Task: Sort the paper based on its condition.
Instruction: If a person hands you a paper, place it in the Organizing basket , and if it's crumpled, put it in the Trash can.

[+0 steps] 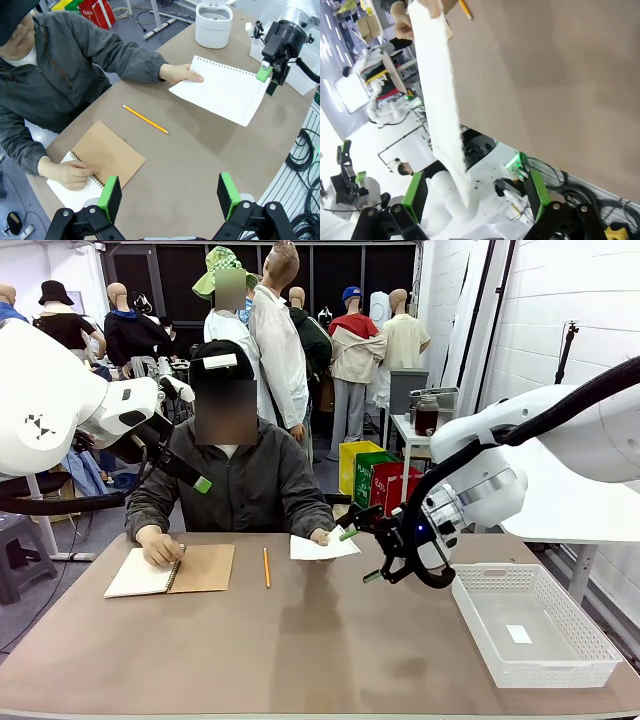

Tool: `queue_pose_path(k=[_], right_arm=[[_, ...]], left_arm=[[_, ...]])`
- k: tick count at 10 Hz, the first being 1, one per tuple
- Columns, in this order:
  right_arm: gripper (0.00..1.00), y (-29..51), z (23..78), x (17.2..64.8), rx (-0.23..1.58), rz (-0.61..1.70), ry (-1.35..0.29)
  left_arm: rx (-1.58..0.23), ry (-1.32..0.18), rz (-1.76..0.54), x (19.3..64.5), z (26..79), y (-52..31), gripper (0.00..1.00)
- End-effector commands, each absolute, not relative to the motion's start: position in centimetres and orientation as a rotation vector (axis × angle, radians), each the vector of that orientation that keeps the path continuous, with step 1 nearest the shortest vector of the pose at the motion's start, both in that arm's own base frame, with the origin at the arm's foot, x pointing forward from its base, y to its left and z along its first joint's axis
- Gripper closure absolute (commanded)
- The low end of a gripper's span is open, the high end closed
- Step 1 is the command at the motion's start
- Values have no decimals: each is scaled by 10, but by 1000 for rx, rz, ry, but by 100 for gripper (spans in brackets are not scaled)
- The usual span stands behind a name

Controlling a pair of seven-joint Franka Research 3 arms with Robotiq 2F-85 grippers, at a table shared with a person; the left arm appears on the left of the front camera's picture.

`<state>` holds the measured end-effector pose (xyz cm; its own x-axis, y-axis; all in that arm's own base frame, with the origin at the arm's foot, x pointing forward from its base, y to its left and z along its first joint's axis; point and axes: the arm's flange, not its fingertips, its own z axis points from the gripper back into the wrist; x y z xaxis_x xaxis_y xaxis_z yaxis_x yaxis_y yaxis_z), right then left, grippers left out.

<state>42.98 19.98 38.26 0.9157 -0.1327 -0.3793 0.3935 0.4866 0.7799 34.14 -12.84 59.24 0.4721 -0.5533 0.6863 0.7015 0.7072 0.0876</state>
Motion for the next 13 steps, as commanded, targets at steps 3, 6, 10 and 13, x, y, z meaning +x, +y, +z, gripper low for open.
queue_pose_path(k=[3, 6, 10, 13], right_arm=[[0, 182, 351, 423, 1186, -408, 322], [0, 179, 343, 424, 1265, -422, 336], [38, 179, 339, 430, 1294, -444, 356], [71, 173, 341, 433, 1297, -460, 343]], left_arm=[[-224, -750, -775, 342, 594, -127, 0], [-224, -750, -775, 342, 594, -127, 0], [-224, -750, -775, 342, 594, -127, 0], [-224, -750, -775, 342, 594, -127, 0]])
